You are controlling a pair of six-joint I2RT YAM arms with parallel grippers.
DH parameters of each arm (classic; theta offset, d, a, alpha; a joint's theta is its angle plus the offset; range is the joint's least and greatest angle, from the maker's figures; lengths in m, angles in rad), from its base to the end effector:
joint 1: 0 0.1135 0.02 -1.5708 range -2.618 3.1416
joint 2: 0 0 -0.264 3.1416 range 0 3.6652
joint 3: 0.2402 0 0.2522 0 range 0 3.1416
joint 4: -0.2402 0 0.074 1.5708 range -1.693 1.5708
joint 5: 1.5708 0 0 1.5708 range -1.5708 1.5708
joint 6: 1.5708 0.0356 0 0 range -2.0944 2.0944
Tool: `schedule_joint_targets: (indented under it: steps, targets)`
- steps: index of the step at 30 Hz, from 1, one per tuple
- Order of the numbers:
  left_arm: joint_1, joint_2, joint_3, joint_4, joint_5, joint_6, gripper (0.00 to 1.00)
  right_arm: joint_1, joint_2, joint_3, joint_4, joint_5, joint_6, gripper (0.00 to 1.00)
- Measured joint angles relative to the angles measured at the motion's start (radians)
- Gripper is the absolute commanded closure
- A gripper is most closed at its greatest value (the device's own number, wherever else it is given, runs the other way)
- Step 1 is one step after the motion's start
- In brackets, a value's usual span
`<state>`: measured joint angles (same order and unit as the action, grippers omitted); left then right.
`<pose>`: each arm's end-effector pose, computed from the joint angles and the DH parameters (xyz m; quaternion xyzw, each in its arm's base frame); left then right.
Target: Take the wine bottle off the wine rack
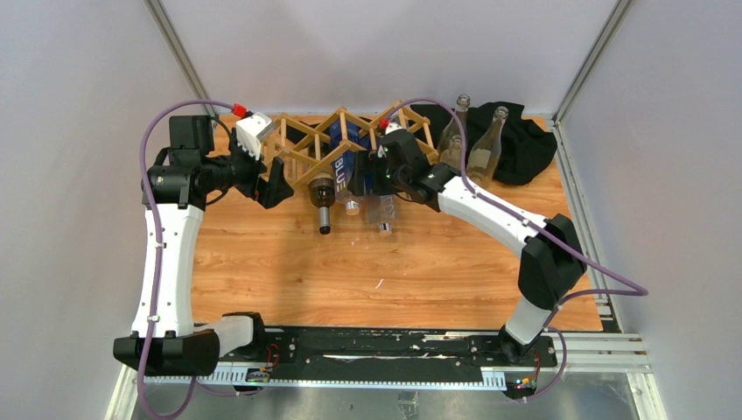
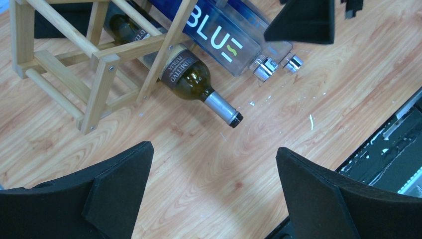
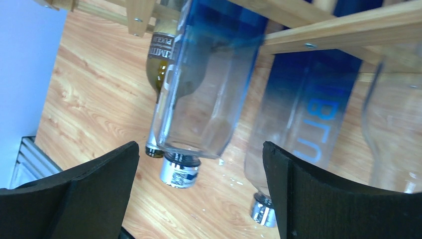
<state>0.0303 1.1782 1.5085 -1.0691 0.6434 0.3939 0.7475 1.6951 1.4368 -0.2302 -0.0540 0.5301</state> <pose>0.2076 -0.0151 0.4246 0.2826 0.8304 -0.2020 0.4357 0.2932 0.2744 0.3195 -0.1068 0.8502 0.3256 0.3996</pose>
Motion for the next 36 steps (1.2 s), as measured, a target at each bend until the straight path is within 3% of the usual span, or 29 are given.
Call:
schedule_joint_targets:
  steps: [15,25,32,36]
  targets:
    - [0.0,-0.012,-0.002,0.0,0.007,0.015,0.0,0.007,0.172,0.113,0.019,-0.009,0.099,0.02]
    - [0.0,-0.028,-0.002,0.0,0.011,0.017,0.0,0.007,0.247,0.146,0.06,0.002,0.134,0.18]
    - [0.0,-0.037,-0.011,0.002,0.021,0.021,0.0,0.006,0.258,0.157,0.087,0.013,0.163,0.4]
    - [0.0,-0.042,-0.019,0.003,0.028,0.026,0.0,0.005,0.258,0.154,0.1,0.016,0.17,0.64]
